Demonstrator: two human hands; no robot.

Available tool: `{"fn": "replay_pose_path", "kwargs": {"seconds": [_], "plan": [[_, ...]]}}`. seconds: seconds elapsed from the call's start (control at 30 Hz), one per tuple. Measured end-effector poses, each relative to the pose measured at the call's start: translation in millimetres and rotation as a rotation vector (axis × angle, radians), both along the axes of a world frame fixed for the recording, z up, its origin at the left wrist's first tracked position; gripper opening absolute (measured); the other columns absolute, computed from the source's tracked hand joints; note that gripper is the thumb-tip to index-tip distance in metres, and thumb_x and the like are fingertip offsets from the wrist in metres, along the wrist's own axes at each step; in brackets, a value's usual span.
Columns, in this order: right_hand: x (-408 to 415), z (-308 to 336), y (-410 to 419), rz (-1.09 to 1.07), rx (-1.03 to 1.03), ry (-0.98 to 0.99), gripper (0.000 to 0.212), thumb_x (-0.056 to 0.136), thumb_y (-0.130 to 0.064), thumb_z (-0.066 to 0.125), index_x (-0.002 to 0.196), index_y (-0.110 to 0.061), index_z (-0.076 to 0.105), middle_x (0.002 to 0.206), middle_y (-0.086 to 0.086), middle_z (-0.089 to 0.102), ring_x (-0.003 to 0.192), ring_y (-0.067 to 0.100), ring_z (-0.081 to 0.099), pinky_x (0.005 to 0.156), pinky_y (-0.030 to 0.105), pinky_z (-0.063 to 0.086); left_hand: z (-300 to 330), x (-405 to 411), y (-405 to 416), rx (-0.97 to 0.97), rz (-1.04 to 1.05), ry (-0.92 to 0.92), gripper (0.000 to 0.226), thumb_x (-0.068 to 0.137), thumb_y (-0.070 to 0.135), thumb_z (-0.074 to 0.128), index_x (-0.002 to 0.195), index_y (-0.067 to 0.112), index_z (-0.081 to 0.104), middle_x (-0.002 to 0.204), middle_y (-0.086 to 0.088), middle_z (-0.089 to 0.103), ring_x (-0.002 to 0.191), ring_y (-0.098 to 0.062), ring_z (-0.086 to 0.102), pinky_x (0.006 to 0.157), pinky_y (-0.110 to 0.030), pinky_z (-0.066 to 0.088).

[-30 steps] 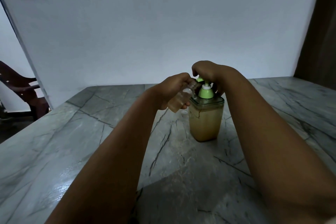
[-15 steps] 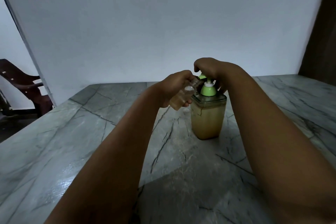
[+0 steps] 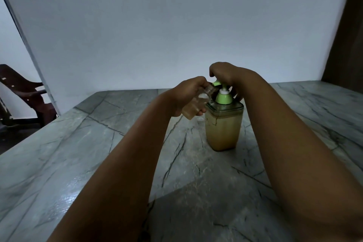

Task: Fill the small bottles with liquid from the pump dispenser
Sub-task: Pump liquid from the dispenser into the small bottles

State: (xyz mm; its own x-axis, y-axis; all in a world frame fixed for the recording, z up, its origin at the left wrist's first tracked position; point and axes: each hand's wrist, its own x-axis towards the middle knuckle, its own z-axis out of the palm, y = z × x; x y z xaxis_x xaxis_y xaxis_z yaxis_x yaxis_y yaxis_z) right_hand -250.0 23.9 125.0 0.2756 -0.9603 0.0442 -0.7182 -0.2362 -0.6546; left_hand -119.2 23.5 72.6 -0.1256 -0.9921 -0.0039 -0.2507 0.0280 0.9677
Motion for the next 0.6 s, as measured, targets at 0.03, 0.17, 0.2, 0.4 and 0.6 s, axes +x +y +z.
{"fn": "replay_pose_path", "kwargs": {"seconds": [0.03, 0.17, 0.2, 0.4, 0.6], "plan": [[0.7, 0.1, -0.6, -0.008, -0.013, -0.027, 0.019, 0.096, -0.002, 0.027, 0.077, -0.007, 0.026, 0.064, 0.006, 0.025, 0.057, 0.017, 0.024, 0.06, 0.027, 0.027, 0.3, -0.4, 0.4, 0.001, 0.001, -0.001, 0.031, 0.094, 0.029, 0.039, 0.1, 0.004, 0.057, 0.059, -0.006, 0.059, 0.051, -0.021, 0.056, 0.048, -0.025, 0.046], [5.0, -2.5, -5.0, -0.055, 0.01, -0.043, 0.027, 0.094, 0.001, 0.029, 0.069, -0.007, 0.033, 0.065, 0.008, 0.032, 0.061, 0.024, 0.036, 0.063, 0.032, 0.037, 0.3, -0.7, 1.0, -0.004, 0.011, 0.002, 0.029, 0.093, 0.028, 0.04, 0.099, 0.006, 0.058, 0.061, -0.007, 0.059, 0.051, -0.022, 0.056, 0.047, -0.023, 0.046], [4.7, -3.4, -6.8, -0.054, 0.019, -0.024, 0.029, 0.093, 0.0, 0.03, 0.065, -0.007, 0.033, 0.064, 0.01, 0.034, 0.057, 0.024, 0.034, 0.06, 0.03, 0.036, 0.3, -0.8, 1.1, -0.002, 0.011, 0.002, 0.029, 0.093, 0.028, 0.04, 0.099, 0.005, 0.058, 0.06, -0.006, 0.059, 0.051, -0.022, 0.056, 0.047, -0.023, 0.046], [3.2, -4.7, -4.0, -0.017, 0.025, 0.069, 0.027, 0.093, -0.009, 0.031, 0.067, -0.008, 0.041, 0.065, 0.009, 0.045, 0.055, 0.021, 0.038, 0.056, 0.025, 0.034, 0.3, 0.1, 0.3, -0.001, 0.007, 0.006, 0.032, 0.093, 0.028, 0.041, 0.103, 0.004, 0.059, 0.059, -0.006, 0.059, 0.052, -0.022, 0.056, 0.048, -0.024, 0.047], [-2.6, 1.8, 2.0, -0.008, 0.072, -0.053, 0.027, 0.097, -0.018, 0.033, 0.072, -0.008, 0.039, 0.064, 0.009, 0.043, 0.055, 0.021, 0.039, 0.061, 0.028, 0.037, 1.5, -0.9, 1.8, 0.001, -0.02, 0.01, 0.03, 0.095, 0.028, 0.038, 0.093, 0.006, 0.059, 0.054, -0.004, 0.06, 0.052, -0.021, 0.055, 0.049, -0.025, 0.046]]}}
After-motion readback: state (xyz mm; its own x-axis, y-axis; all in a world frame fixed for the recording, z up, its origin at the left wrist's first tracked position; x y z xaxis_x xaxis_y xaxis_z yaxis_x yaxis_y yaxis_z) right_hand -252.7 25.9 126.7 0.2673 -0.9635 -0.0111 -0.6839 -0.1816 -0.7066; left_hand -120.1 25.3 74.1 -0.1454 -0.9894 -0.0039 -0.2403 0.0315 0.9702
